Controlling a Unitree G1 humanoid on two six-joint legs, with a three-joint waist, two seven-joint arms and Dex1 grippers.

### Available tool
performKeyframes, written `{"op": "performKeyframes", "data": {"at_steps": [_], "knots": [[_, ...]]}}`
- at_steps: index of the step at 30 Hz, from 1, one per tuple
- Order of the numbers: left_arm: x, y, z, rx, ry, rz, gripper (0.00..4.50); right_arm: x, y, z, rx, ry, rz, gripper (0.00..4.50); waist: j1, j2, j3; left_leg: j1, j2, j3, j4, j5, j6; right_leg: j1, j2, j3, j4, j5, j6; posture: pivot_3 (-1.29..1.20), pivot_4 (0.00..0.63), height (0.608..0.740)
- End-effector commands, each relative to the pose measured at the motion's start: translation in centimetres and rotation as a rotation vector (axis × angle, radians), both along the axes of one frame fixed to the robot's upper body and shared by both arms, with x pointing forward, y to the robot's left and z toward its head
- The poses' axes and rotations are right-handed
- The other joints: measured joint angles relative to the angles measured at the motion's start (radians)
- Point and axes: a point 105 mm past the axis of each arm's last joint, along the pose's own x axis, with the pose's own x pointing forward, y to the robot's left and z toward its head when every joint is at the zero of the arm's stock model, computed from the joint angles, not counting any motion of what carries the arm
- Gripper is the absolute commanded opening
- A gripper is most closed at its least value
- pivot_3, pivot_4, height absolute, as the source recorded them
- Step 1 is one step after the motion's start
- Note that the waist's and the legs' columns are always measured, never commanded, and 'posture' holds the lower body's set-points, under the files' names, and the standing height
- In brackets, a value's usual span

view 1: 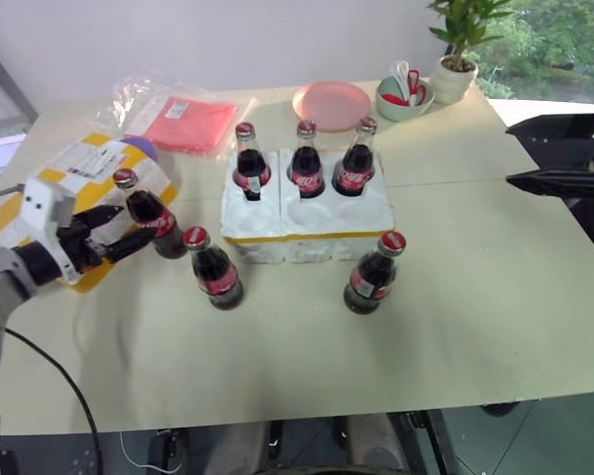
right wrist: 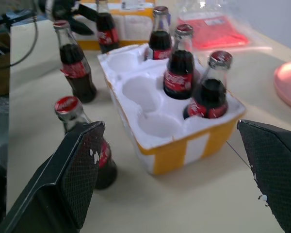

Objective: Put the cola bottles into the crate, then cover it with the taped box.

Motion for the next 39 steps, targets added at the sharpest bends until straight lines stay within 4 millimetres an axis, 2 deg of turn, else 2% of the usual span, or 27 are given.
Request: {"op": "performKeyframes", "data": {"at_steps": [1, 7, 17, 20, 22, 28, 30, 35, 39], "knots": [[0.5, -0.1, 0.6, 0.024, -0.038, -0.008, 4.48, -1.1, 0.4, 1.3, 0.004, -0.061, 0.012, 4.5, -0.002, 0.0, 0.0, 0.0, 0.0, 0.0, 0.0, 0.0, 0.0, 0.0, 0.0, 0.0, 0.0, 0.0, 0.0, 0.0, 0.15, 0.74], [1.8, 0.3, 0.0, 0.025, -0.05, 0.037, 4.48, -1.4, 1.4, 1.1, 0.007, -0.061, 0.044, 4.5, -0.001, 0.0, 0.0, 0.0, 0.0, 0.0, 0.001, 0.001, 0.0, 0.0, 0.0, 0.0, 0.001, 0.0, 0.0, 0.0, 0.15, 0.74], [3.2, -0.6, -1.4, -0.005, -0.025, 0.029, 4.48, -1.0, 2.5, 0.6, 0.038, -0.045, 0.061, 4.5, 0.001, 0.0, 0.0, 0.0, 0.0, 0.0, 0.002, 0.001, 0.0, 0.0, 0.0, 0.0, 0.001, 0.0, 0.0, 0.0, 0.15, 0.74], [3.3, -0.5, -1.4, -0.02, -0.022, 0.028, 3.65, -0.9, 2.6, 0.5, 0.039, -0.042, 0.063, 4.5, 0.0, 0.0, 0.0, 0.0, 0.0, 0.0, 0.002, 0.001, 0.0, 0.0, 0.0, 0.0, 0.001, 0.0, 0.0, 0.0, 0.15, 0.74], [3.3, -0.4, -1.3, -0.023, -0.021, 0.025, 2.74, -0.9, 2.7, 0.4, 0.04, -0.038, 0.066, 4.5, -0.001, 0.0, 0.0, 0.0, 0.0, 0.0, 0.002, 0.001, 0.0, 0.0, 0.0, 0.0, 0.002, 0.0, 0.0, 0.0, 0.15, 0.74], [3.3, -0.6, -0.6, -0.025, -0.021, -0.001, 2.74, -1.0, 2.8, 0.5, 0.039, -0.038, 0.07, 4.5, 0.0, -0.001, 0.0, 0.0, 0.0, 0.0, 0.002, 0.001, 0.0, 0.0, 0.0, 0.0, 0.002, 0.0, 0.0, 0.0, 0.15, 0.74], [3.2, -0.9, 0.6, -0.031, -0.036, -0.037, 2.74, -0.9, 2.8, 0.4, 0.034, -0.04, 0.066, 4.5, 0.0, -0.001, 0.0, 0.0, 0.0, 0.0, 0.002, 0.001, 0.0, 0.0, 0.0, 0.0, 0.002, 0.0, 0.0, 0.0, 0.15, 0.74], [2.6, -2.8, 5.5, -0.062, -0.054, -0.219, 2.74, -0.7, 2.6, 0.1, 0.035, -0.042, 0.047, 4.5, 0.002, -0.009, 0.004, -0.001, 0.0, -0.001, 0.003, 0.001, 0.0, -0.001, 0.0, 0.0, 0.003, 0.0, 0.0, 0.0, 0.15, 0.74], [1.6, -6.2, 10.1, -0.071, -0.066, -0.467, 2.74, -0.7, 2.6, -0.2, 0.048, -0.048, 0.031, 4.5, 0.002, -0.01, 0.005, -0.003, -0.001, 0.0, 0.005, 0.001, 0.0, -0.001, 0.001, -0.001, 0.002, 0.0, 0.0, 0.0, 0.15, 0.74]]}}
